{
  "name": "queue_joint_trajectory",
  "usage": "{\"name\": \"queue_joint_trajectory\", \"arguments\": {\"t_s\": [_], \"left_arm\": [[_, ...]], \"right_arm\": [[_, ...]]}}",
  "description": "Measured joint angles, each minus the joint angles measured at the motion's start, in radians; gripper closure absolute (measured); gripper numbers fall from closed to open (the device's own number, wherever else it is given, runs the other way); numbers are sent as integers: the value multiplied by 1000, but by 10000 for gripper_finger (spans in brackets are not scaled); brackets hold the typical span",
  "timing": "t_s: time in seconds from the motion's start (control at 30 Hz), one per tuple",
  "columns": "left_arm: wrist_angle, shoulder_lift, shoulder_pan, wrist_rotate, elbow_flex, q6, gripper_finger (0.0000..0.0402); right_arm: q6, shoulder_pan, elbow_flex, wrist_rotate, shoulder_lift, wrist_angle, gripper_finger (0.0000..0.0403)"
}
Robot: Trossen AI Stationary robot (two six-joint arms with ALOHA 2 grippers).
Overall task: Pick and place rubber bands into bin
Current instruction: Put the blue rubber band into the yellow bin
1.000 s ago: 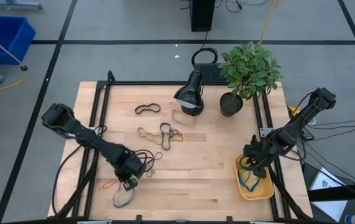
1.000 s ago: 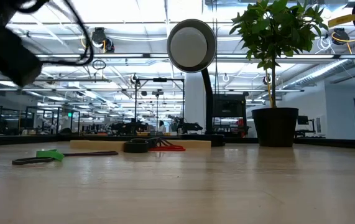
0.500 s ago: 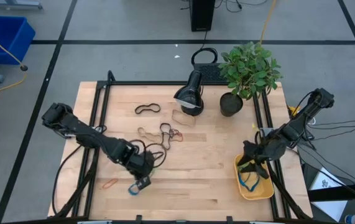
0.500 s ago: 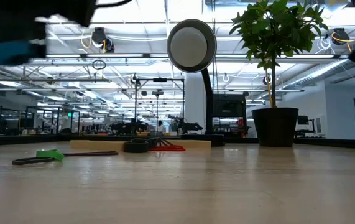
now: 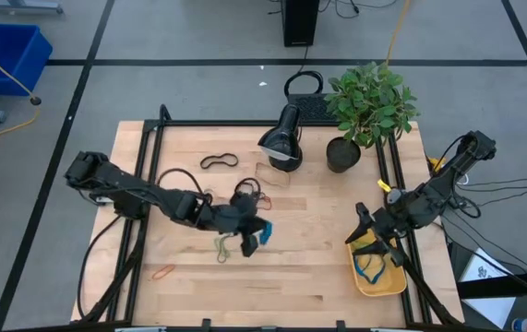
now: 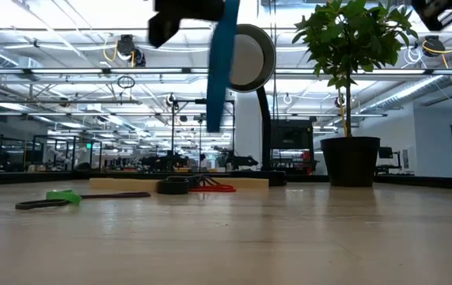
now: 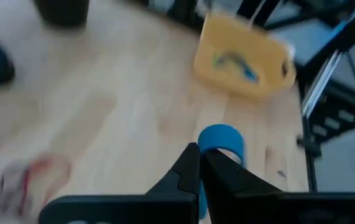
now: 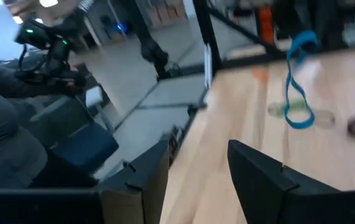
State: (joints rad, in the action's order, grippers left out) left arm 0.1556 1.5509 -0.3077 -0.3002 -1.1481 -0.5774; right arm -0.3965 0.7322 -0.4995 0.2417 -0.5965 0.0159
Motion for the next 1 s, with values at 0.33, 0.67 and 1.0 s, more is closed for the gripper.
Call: {"name": "queue_joint_trajectory", "arguments": {"t_s": [0.33,0.67,1.0], "left_arm": [[-350,107,44,-20,-1,228,389],[-523,195,84,11,0,262,390],[-526,197,85,14,0,270,392]], "right_arm": [[175,-38,0,281,-94,131,245],[175,-191,0,264,-303,335,246],[170,-306,0,169,-513,582,248]]}}
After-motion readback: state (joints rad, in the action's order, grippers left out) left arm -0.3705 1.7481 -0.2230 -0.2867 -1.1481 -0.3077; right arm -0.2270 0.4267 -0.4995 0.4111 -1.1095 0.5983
